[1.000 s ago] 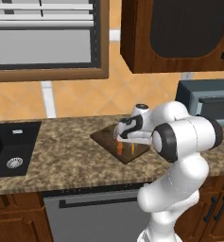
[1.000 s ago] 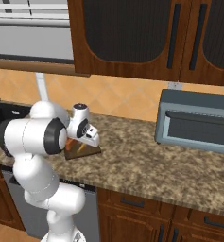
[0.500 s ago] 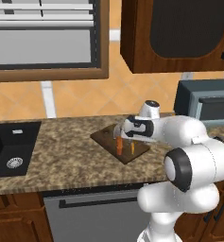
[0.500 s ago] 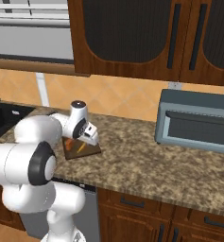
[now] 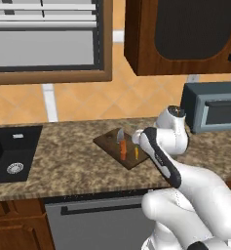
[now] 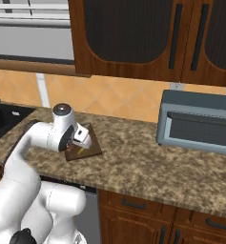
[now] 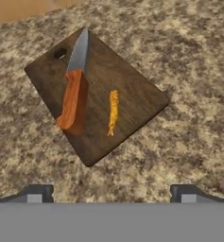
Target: Pick up the knife from the drawer and place it on the cutting board. Then place the meat from the plate to the cutting board.
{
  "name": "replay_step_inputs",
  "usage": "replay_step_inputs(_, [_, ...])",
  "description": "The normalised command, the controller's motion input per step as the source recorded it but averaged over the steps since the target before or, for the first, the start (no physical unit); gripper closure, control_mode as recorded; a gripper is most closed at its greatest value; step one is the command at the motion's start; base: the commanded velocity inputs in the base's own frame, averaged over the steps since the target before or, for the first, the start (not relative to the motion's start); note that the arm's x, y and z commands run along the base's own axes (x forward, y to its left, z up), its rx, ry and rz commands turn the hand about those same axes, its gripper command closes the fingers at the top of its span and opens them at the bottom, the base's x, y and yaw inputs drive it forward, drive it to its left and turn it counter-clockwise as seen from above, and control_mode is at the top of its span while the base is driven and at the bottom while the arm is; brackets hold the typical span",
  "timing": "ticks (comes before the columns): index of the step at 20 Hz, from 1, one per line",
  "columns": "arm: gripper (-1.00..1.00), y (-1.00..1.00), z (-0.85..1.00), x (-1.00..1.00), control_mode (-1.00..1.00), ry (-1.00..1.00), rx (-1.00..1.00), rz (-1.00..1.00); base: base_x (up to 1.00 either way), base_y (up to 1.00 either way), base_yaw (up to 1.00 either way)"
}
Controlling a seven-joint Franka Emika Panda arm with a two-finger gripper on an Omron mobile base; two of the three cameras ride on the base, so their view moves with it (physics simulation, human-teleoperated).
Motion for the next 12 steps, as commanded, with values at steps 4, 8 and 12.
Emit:
replay_step_inputs(4, [-1.0,0.01,0.96,-0.72,-1.0,-0.1,0.0,0.0,0.0,0.0,0.0])
replay_step_inputs(8, [-1.0,0.0,0.85,-0.66,-1.0,-0.08,-0.01,0.0,0.0,0.0,0.0])
replay_step_inputs(12, [-1.0,0.0,0.96,-0.57,-1.0,-0.12,-0.03,0.0,0.0,0.0,0.0])
